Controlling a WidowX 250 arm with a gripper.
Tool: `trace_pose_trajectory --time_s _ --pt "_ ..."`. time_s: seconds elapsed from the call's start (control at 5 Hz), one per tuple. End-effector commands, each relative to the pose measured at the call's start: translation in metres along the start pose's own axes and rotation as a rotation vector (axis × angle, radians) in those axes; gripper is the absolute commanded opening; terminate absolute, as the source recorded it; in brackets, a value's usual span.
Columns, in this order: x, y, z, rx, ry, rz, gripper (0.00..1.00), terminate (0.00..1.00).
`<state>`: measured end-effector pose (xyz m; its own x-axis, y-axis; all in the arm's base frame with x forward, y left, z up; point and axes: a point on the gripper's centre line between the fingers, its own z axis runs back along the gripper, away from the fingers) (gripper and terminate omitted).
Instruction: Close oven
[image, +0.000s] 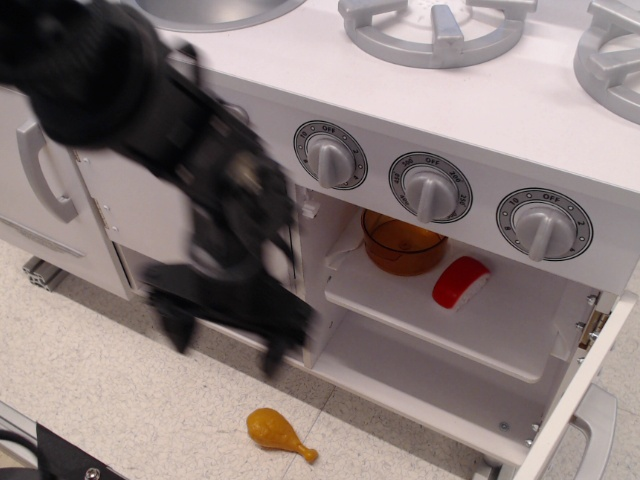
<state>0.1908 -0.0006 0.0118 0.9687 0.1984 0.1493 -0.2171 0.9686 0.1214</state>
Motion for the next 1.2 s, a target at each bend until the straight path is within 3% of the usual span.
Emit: trace_pose_trajectory --time_s 0.0,0.4,0.8,1.0 --pt "-0.013 -0.072 0.053 -0.165 -0.091 -0.047 1.00 0.00" --pt "-0.038 -0.127 0.073 -0.289 -0.045 -0.136 1.00 0.00" --pt "-0.056 -0.151 0.050 -0.307 0.015 -0.189 1.00 0.00" --pt "-0.061 -0.153 0.032 -0.266 0.023 -0.204 1.00 0.00"
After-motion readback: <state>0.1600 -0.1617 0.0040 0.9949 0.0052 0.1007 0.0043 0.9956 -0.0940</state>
